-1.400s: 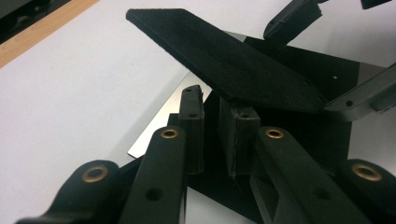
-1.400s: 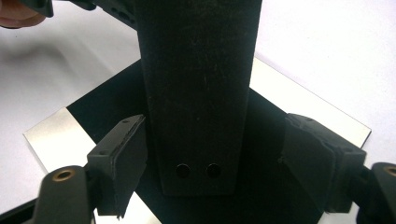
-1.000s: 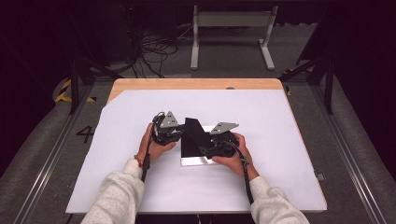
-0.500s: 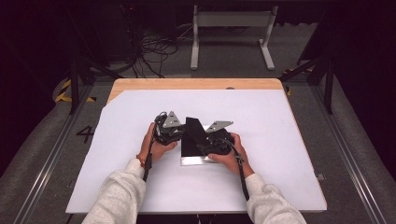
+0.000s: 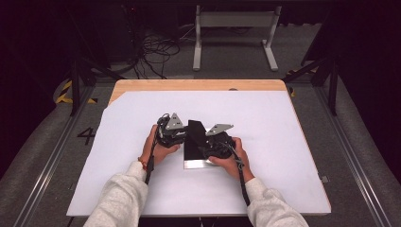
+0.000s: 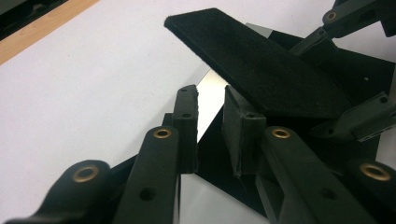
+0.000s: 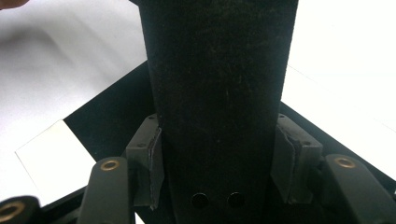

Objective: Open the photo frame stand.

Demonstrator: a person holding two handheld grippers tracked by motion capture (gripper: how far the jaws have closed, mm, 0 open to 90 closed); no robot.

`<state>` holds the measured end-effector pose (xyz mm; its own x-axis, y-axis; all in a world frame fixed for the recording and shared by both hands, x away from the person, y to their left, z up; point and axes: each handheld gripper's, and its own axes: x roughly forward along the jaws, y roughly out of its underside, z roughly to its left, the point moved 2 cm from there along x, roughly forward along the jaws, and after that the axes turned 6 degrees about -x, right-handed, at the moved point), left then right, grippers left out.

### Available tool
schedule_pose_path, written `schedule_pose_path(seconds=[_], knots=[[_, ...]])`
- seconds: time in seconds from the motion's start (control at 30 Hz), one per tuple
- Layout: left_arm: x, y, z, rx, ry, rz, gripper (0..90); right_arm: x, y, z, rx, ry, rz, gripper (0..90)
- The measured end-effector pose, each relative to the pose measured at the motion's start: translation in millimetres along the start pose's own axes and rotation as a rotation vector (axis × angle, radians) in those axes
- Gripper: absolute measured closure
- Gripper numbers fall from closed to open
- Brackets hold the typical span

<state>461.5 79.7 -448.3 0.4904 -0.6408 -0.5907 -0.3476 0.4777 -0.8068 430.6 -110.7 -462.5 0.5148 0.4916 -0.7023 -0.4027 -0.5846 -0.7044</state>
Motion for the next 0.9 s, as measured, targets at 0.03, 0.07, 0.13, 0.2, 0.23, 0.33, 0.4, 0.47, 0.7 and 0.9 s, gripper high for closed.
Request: schedule_pose_path(seconds=[0.03, 0.07, 0.13, 0.2, 0.23, 0.33, 0.4, 0.47, 0.7, 0.9], knots=[[-1.0, 0.4, 0.0, -0.003, 0.002, -0.002, 74.9, -0.1, 0.0, 0.2, -0.002, 0.004, 0.002, 43.3], [-2.4, 1.1, -0.3, -0.008, 0.002, -0.001, 74.7, -0.4, -0.1, 0.7, 0.001, 0.006, 0.004, 43.3], [-6.3, 4.5, -0.9, -0.003, 0.002, -0.003, 72.9, -0.4, -0.1, 2.2, 0.004, 0.009, 0.003, 43.3], [-9.8, 8.8, -3.9, 0.022, -0.005, 0.009, 72.8, -0.9, -0.1, 3.5, 0.012, 0.012, 0.005, 43.3], [-11.9, 11.1, -5.7, 0.04, -0.012, 0.019, 72.5, -1.1, 0.0, 3.9, 0.012, 0.014, 0.008, 43.3], [-21.1, 16.0, -9.8, 0.063, -0.016, 0.02, 69.8, -1.3, -0.5, 4.7, 0.023, 0.017, 0.013, 43.3], [-29.4, 18.9, -12.3, 0.075, -0.017, 0.011, 67.2, -1.3, -0.8, 5.6, 0.028, 0.02, 0.015, 43.3], [-31.9, 19.8, -12.9, 0.072, -0.008, 0.012, 64.3, -1.4, -1.0, 6.3, 0.032, 0.021, 0.017, 43.3], [-55.9, 32.1, -31.6, 0.133, 0.017, 0.014, 60.1, -2.1, -1.4, 6.4, 0.052, 0.01, 0.02, 43.1], [-66.5, 45.7, -42.6, 0.143, 0.053, 0.019, 58.4, -3.2, -0.9, 6.8, 0.075, 0.001, 0.017, 42.9]])
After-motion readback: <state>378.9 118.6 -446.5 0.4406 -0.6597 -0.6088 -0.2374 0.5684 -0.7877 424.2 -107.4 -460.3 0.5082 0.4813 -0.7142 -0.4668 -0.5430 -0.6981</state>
